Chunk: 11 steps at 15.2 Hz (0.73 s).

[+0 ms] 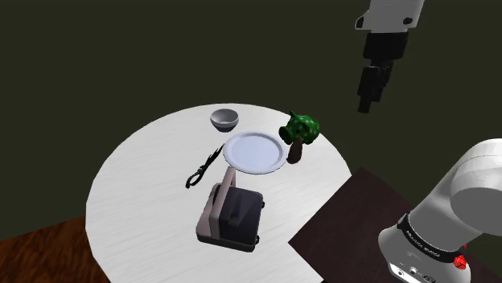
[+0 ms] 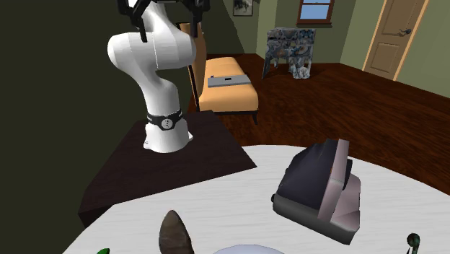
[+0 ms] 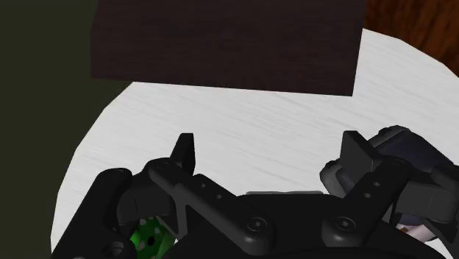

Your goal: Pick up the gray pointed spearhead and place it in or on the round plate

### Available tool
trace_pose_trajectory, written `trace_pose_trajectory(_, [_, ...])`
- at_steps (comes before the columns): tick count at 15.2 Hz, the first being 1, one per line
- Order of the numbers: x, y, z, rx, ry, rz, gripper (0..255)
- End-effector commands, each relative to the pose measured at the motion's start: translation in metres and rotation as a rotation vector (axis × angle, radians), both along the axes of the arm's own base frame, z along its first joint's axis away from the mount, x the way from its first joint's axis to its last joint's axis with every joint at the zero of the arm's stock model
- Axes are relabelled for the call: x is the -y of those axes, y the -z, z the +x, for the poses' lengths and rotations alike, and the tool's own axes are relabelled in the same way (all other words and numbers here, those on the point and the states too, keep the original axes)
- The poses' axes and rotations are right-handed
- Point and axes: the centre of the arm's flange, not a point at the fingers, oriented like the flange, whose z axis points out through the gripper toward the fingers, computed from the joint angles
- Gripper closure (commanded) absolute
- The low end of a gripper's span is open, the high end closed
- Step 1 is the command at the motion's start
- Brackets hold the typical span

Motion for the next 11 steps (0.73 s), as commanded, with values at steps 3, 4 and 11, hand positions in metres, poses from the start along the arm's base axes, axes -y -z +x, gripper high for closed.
trace_pose_trajectory(3, [0.003, 0.022, 0.007, 0.035, 0.057, 0.002, 0])
trace_pose_trajectory(4, [0.004, 0.033, 0.011, 0.052, 0.086, 0.003, 0])
trace_pose_trajectory(11, [0.017, 0.108, 0.042, 0.173, 0.286, 0.011, 0])
